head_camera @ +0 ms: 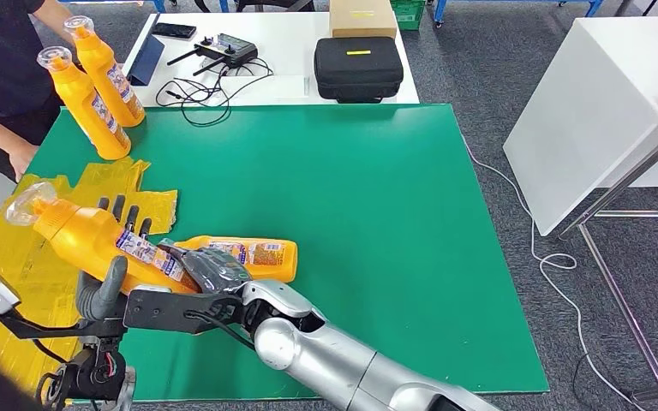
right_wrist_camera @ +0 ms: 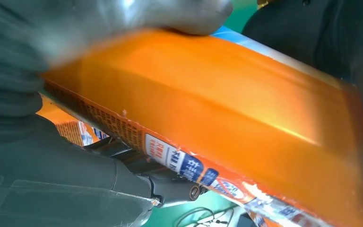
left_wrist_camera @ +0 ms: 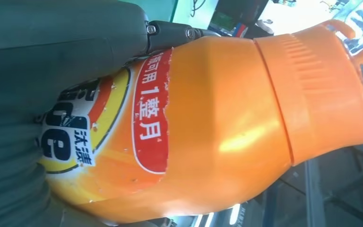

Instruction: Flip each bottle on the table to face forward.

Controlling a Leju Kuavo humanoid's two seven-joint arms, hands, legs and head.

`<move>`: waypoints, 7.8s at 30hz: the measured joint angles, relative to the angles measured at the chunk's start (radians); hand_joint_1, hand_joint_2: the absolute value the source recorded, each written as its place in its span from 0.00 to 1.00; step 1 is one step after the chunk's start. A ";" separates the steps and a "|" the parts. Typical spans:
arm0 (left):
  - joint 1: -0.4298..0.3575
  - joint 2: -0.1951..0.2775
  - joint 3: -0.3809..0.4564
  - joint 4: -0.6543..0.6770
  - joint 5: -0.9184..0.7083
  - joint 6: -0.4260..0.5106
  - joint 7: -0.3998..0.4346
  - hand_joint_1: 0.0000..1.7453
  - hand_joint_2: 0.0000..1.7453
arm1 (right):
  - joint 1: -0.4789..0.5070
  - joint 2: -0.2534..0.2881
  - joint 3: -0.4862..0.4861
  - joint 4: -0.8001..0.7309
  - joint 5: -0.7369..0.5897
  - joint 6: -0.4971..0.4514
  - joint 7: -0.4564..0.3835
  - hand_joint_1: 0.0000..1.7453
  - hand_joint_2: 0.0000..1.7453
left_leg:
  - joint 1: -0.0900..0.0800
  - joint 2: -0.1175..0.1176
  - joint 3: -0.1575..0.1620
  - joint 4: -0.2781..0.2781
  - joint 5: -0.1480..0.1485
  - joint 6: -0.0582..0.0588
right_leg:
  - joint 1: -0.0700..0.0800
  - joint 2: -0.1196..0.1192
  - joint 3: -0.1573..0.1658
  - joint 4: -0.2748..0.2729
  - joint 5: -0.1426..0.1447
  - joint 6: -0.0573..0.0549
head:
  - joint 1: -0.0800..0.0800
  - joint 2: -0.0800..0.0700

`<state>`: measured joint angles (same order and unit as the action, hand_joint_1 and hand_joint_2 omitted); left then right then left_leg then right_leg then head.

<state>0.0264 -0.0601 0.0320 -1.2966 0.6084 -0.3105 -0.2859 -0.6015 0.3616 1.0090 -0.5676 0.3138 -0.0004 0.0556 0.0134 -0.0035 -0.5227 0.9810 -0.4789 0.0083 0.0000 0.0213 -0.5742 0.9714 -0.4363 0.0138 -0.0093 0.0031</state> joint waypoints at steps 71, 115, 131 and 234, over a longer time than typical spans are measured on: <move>-0.381 0.177 0.254 0.465 -2.035 1.009 -0.198 1.00 1.00 | 0.402 -0.355 -0.637 -0.801 0.199 0.018 -0.168 0.00 0.00 | 0.000 0.000 -0.001 0.000 0.001 -0.001 | 0.000 0.000 -0.001 0.000 0.000 0.000 | 0.000 0.000; -0.420 0.231 0.118 0.946 -2.047 0.934 0.147 1.00 1.00 | 0.438 -0.409 -0.603 -0.801 0.240 0.042 -0.173 0.00 0.00 | 0.000 -0.001 -0.002 0.000 0.001 -0.001 | 0.000 -0.001 -0.002 0.000 0.000 0.000 | 0.000 0.000; -0.509 0.235 0.095 1.005 -2.122 0.622 0.330 0.00 0.00 | 0.417 -0.429 -0.585 -0.762 0.238 0.055 -0.185 0.00 0.00 | 0.000 -0.004 0.000 0.000 0.002 -0.002 | -0.001 -0.004 0.002 0.001 0.000 0.000 | 0.000 0.000; -0.414 0.054 0.327 0.215 -0.979 0.625 -0.293 0.00 0.00 | -0.250 -0.001 0.368 0.140 0.258 0.089 0.525 0.00 1.00 | 0.000 -0.002 -0.002 0.001 0.004 -0.003 | 0.000 -0.003 -0.002 0.004 0.001 0.000 | 0.000 0.000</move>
<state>-0.3879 -0.0061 0.3586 -1.0819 -0.3703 0.3147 -0.5789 -0.8515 0.3609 1.3771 -0.4273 0.5721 0.0888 0.5806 0.0136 -0.0052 -0.5248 0.9818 -0.4747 0.0055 -0.0004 0.0181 -0.5765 0.9756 -0.4355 0.0136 -0.0090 0.0031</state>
